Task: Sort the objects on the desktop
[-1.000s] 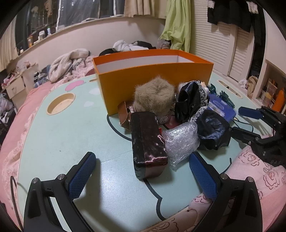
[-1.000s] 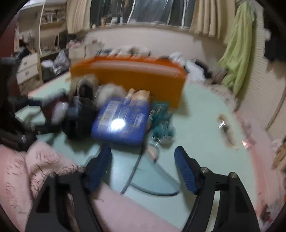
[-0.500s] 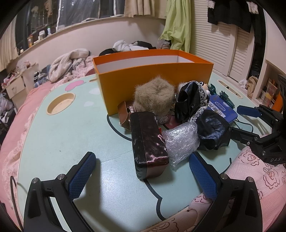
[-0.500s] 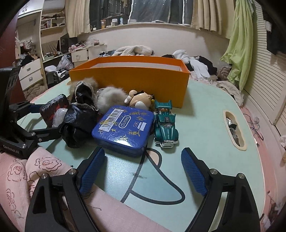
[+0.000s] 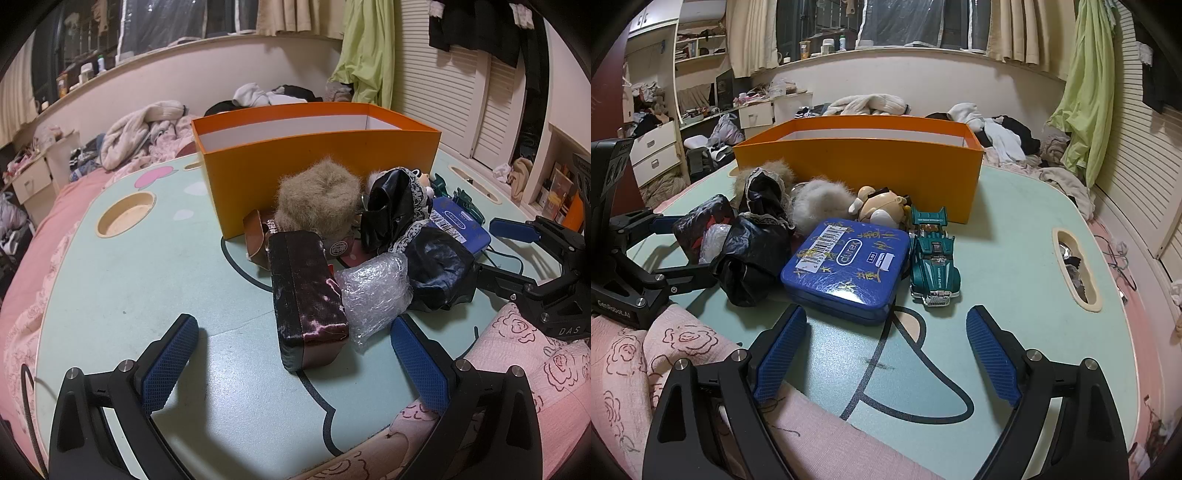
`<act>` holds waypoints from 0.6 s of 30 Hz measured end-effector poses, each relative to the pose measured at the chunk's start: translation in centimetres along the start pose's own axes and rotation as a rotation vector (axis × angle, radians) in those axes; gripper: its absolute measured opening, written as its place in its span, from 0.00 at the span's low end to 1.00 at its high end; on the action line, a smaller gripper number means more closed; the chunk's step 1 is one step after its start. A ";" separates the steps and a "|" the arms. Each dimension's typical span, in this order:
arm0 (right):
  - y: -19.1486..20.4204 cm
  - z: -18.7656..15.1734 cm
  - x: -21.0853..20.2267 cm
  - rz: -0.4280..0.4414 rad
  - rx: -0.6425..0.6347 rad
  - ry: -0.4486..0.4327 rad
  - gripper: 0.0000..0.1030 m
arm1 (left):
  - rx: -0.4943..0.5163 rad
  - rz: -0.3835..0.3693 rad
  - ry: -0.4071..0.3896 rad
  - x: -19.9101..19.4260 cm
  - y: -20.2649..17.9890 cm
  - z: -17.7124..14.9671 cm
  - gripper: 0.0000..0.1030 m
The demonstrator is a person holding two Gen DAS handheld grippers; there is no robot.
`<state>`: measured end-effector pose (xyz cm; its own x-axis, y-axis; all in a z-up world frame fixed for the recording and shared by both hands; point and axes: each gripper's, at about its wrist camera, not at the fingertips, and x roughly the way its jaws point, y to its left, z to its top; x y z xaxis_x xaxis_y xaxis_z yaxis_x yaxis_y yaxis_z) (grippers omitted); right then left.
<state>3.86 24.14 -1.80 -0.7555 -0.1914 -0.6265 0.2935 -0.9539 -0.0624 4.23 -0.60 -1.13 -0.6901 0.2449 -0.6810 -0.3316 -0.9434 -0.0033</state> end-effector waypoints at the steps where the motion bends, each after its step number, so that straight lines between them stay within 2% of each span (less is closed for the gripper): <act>1: 0.0 0.0 0.1 0.000 0.000 0.000 0.86 | 0.000 0.000 0.000 0.0 0.0 0.0 1.00; 13: -0.1 0.0 -0.1 0.002 0.001 0.000 0.87 | -0.007 0.028 0.008 -0.3 0.2 -0.3 1.00; 15: -0.1 0.0 0.1 0.003 0.001 0.000 0.87 | -0.014 0.047 -0.004 -0.6 0.2 -0.4 1.00; 18: -0.1 0.0 -0.1 0.003 0.001 0.000 0.87 | -0.015 0.033 -0.060 -1.8 0.4 -0.6 0.96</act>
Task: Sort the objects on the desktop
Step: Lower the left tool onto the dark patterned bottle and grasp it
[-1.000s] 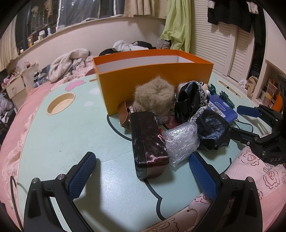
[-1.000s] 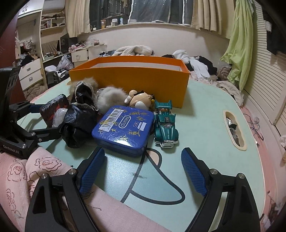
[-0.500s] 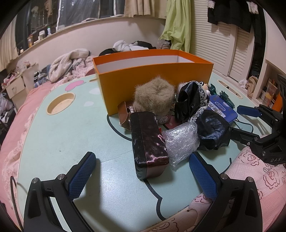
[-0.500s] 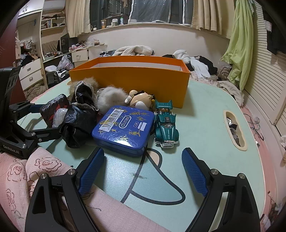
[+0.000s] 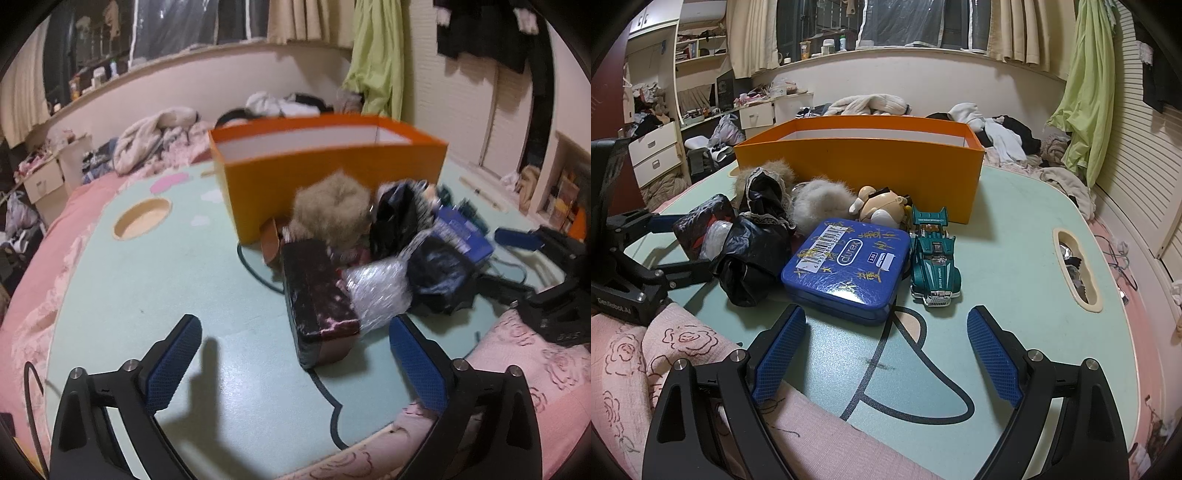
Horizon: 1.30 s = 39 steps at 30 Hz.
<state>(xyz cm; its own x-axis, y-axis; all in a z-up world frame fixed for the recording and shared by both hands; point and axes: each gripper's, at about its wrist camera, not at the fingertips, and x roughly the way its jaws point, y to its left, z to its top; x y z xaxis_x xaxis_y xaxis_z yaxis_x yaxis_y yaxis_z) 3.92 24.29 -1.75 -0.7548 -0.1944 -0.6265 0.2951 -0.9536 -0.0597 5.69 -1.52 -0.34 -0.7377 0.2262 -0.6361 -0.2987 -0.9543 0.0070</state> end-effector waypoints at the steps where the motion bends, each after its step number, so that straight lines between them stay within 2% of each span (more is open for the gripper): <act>1: 0.0 0.0 0.0 0.000 0.000 0.000 0.87 | -0.002 -0.016 -0.024 -0.5 0.1 0.0 0.95; 3: -0.1 0.0 -0.1 0.001 0.000 0.000 0.87 | -0.007 -0.042 -0.054 -1.1 0.3 0.0 0.94; 7: -0.1 0.0 -0.1 0.001 0.000 0.000 0.87 | -0.051 -0.068 -0.067 -1.2 1.1 0.7 0.76; 11: -0.2 -0.1 0.0 0.002 0.000 0.000 0.87 | -0.088 -0.086 -0.069 -0.5 1.5 1.5 0.70; 12: -0.2 -0.1 0.1 0.002 0.000 0.000 0.87 | -0.088 -0.097 -0.067 -0.4 1.5 1.6 0.62; 13: -0.2 -0.1 -0.1 0.002 0.000 0.000 0.87 | -0.083 -0.106 -0.061 -0.2 1.3 1.6 0.47; 15: -0.2 -0.1 0.1 0.003 0.001 -0.001 0.87 | -0.078 -0.113 -0.053 -0.1 1.0 1.4 0.32; 16: -0.2 -0.1 0.1 0.004 0.001 -0.001 0.87 | -0.081 -0.116 -0.055 -0.1 1.0 1.3 0.28; 23: -0.2 0.0 -0.4 0.004 0.004 -0.010 0.87 | -0.148 -0.121 -0.102 -0.9 2.3 1.0 0.26; 27: -0.2 -0.1 -0.5 0.005 0.005 -0.010 0.87 | -0.179 -0.095 -0.046 0.2 2.8 0.8 0.34; 29: -0.2 -0.1 -0.5 0.005 0.004 -0.011 0.87 | -0.178 -0.092 -0.009 1.0 2.8 0.7 0.33; 31: -0.2 -0.1 -0.4 0.005 0.005 -0.010 0.87 | -0.172 -0.083 0.001 1.3 2.8 0.7 0.26; 36: -0.5 -0.2 -0.8 0.016 0.012 -0.018 0.87 | -0.175 -0.089 0.000 1.3 2.8 0.6 0.26; 39: -1.4 -0.3 -1.6 0.025 0.062 -0.062 0.82 | -0.173 -0.086 0.001 1.3 2.8 0.6 0.26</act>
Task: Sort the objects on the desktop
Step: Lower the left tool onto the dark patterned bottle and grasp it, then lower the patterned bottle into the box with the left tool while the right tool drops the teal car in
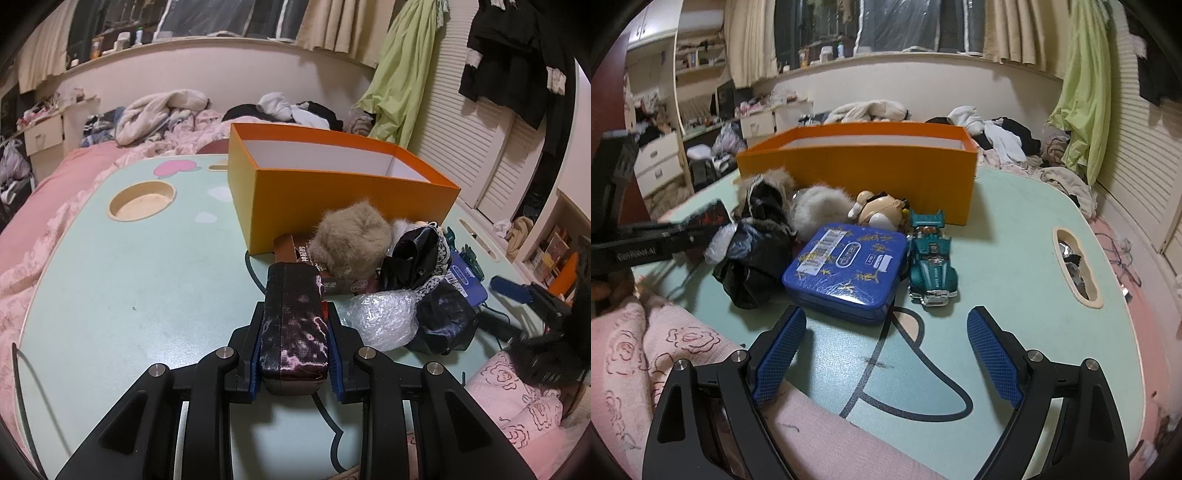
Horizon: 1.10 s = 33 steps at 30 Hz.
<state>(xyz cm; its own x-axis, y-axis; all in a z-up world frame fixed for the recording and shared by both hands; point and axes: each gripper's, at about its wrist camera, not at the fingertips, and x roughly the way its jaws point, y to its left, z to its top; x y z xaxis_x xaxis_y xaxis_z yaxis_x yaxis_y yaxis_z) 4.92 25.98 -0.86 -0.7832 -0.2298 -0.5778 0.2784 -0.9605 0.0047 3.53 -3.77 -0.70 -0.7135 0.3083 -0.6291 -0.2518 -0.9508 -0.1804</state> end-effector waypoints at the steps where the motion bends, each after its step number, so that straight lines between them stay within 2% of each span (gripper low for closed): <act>1: -0.2 0.0 -0.7 -0.001 0.018 -0.021 0.80 | 0.004 0.004 0.000 0.0 0.0 0.0 0.26; 4: -1.1 0.6 -2.1 0.009 0.082 -0.088 0.80 | 0.010 0.012 -0.001 0.0 -0.1 0.0 0.26; 6: -1.8 1.4 -2.0 -0.007 0.124 -0.096 0.75 | 0.008 0.008 -0.001 0.0 -0.1 0.0 0.26; 8: -2.6 2.3 -1.0 -0.018 0.175 -0.058 0.55 | 0.005 0.005 -0.002 -0.1 -0.1 0.0 0.26; 10: -3.6 3.1 0.7 -0.009 0.226 0.016 0.43 | 0.004 0.004 -0.002 -0.1 -0.2 0.0 0.26; 13: -3.9 3.6 1.9 0.032 0.248 0.079 0.42 | 0.003 0.003 -0.003 -0.1 -0.2 0.0 0.26; 17: -1.6 3.9 2.5 -0.047 0.102 0.129 0.42 | 0.000 -0.002 -0.005 -0.1 -0.1 -0.1 0.26; 20: -1.4 4.6 3.0 -0.099 0.089 0.138 0.42 | 0.000 -0.002 -0.005 -0.1 0.0 0.0 0.26; 22: -1.7 5.1 4.0 -0.107 0.093 0.182 0.42 | 0.000 -0.003 -0.005 -0.1 0.0 0.0 0.26; 24: -2.1 4.8 4.0 -0.116 0.086 0.177 0.42 | 0.000 -0.002 -0.006 -0.1 0.0 0.0 0.26; 25: -2.0 4.5 3.8 -0.107 0.080 0.165 0.32 | -0.004 -0.001 -0.009 -0.2 0.1 0.0 0.26; 26: -2.0 4.2 3.4 -0.099 0.075 0.150 0.29 | -0.008 0.000 -0.011 -0.2 0.2 0.0 0.26; 29: -2.5 3.4 2.1 -0.081 0.099 0.097 0.29 | -0.036 0.004 -0.043 -1.0 0.8 0.0 0.26; 33: -3.5 4.0 -0.1 -0.024 0.155 -0.003 0.26 | -0.027 0.009 -0.104 -2.7 0.7 0.6 0.26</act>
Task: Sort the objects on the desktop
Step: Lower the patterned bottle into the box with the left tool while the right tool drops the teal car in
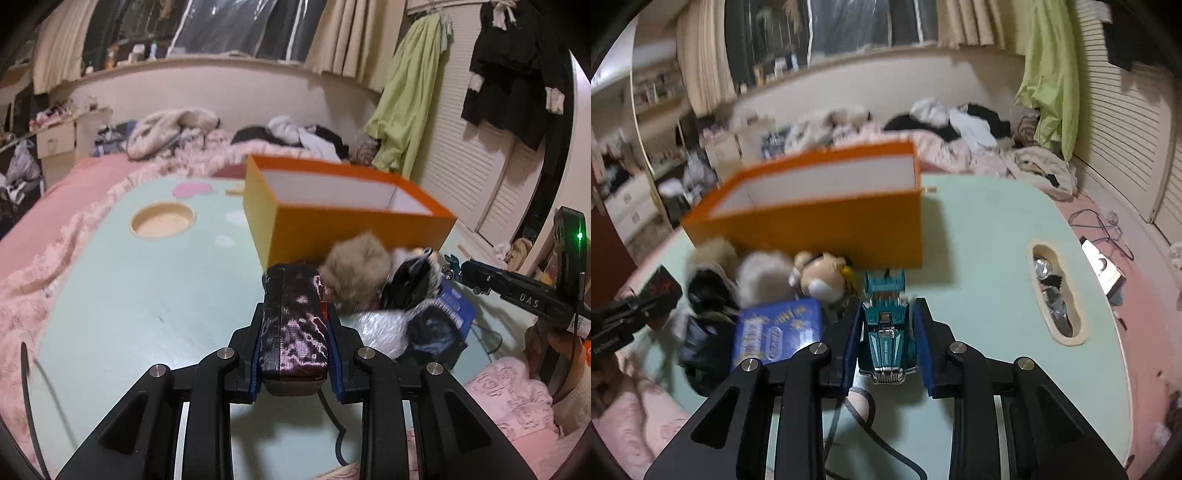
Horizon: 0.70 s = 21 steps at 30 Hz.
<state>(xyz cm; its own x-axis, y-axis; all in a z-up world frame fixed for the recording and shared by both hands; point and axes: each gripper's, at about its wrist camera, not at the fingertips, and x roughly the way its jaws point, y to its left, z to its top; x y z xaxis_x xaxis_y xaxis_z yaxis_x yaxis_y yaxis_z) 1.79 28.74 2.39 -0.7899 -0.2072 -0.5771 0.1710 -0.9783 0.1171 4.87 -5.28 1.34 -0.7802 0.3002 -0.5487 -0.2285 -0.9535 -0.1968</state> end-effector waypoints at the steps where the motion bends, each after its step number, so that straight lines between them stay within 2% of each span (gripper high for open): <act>1: 0.1 0.4 -0.3 0.014 0.007 -0.013 0.26 | 0.002 -0.004 -0.004 -0.1 -0.1 0.4 0.26; 7: 2.4 4.9 -1.9 0.120 -0.002 -0.122 0.26 | -0.003 -0.076 -0.070 -0.1 -1.3 5.7 0.26; 11: 3.8 8.2 -0.3 0.156 0.018 -0.174 0.26 | -0.037 -0.083 -0.058 2.5 -1.7 9.9 0.26; 12: 4.0 8.9 0.7 0.147 0.018 -0.160 0.26 | -0.047 -0.077 -0.042 3.7 -1.6 10.6 0.31; 13: 4.3 9.4 2.2 0.128 0.015 -0.119 0.27 | -0.065 -0.049 -0.015 5.1 -1.3 11.0 0.45; 14: 4.6 9.7 3.9 0.100 0.009 -0.058 0.33 | -0.085 -0.022 0.003 6.2 -0.9 11.1 0.49; 16: 4.5 9.3 6.8 0.061 0.010 0.068 0.39 | -0.101 -0.024 0.003 7.5 -0.2 10.6 0.50; 17: 4.3 8.7 7.3 0.054 0.019 0.083 0.40 | -0.105 -0.028 0.009 8.0 0.1 10.2 0.50; 18: 4.5 8.3 6.6 0.043 0.000 0.031 0.43 | -0.096 -0.028 -0.014 8.0 0.3 9.8 0.50; 19: 4.6 8.2 6.3 0.034 -0.012 0.022 0.51 | -0.080 -0.017 -0.038 7.6 0.2 9.6 0.51; 21: 4.5 8.1 5.9 0.059 -0.022 0.028 0.54 | -0.060 -0.022 -0.051 6.9 0.0 9.4 0.51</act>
<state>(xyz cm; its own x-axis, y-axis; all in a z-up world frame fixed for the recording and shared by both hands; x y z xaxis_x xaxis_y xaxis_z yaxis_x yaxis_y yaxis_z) -6.81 23.06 6.06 -0.7612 -0.2639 -0.5924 0.2296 -0.9640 0.1344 -6.02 -3.50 5.14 -0.8047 0.3174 -0.5017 -0.2113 -0.9429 -0.2576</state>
